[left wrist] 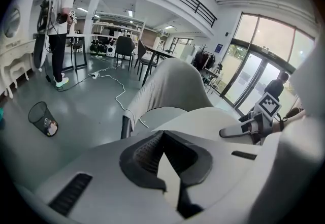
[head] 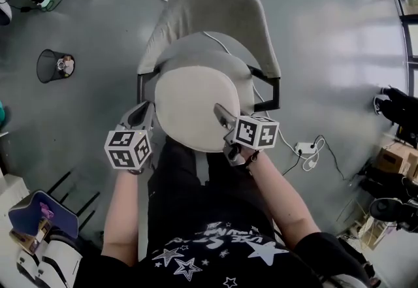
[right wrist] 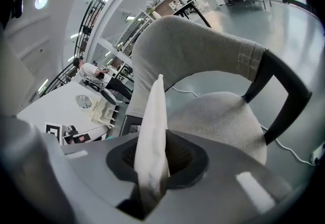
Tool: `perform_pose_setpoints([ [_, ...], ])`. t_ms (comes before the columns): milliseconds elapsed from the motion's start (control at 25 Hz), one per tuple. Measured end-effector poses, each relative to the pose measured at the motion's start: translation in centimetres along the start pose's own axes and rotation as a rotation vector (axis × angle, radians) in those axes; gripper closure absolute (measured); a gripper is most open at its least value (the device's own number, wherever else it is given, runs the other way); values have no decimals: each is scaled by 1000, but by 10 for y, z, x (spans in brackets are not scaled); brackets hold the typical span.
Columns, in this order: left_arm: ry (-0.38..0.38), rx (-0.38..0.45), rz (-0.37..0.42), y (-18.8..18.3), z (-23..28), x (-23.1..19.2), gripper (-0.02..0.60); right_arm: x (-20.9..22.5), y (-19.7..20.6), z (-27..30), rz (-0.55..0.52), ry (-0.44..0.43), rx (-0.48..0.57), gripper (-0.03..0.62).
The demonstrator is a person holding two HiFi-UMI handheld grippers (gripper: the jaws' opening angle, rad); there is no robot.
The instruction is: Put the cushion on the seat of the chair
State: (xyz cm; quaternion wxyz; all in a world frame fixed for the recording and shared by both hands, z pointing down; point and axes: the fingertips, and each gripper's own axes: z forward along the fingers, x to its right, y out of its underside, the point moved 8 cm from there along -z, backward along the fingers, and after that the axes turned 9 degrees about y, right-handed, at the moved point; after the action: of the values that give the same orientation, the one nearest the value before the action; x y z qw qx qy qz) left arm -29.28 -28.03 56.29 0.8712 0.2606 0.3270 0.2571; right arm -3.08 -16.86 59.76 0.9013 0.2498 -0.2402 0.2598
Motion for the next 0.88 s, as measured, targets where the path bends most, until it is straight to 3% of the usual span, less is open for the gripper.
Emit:
perform_pose_setpoints([
  [360,55,-71,21,14,31,-1,572,35,-2,12,-69,44,13,533],
  [520,59,-109,18,25,43,2,572,68,-2,22,-36,94,14,531],
  [680,64,-127,22,31,60,7,572,97,-2,36,8,87,18,531],
  [880,52,-162,14,42,75,11,572,129,2,59,-38,145,-15,517],
])
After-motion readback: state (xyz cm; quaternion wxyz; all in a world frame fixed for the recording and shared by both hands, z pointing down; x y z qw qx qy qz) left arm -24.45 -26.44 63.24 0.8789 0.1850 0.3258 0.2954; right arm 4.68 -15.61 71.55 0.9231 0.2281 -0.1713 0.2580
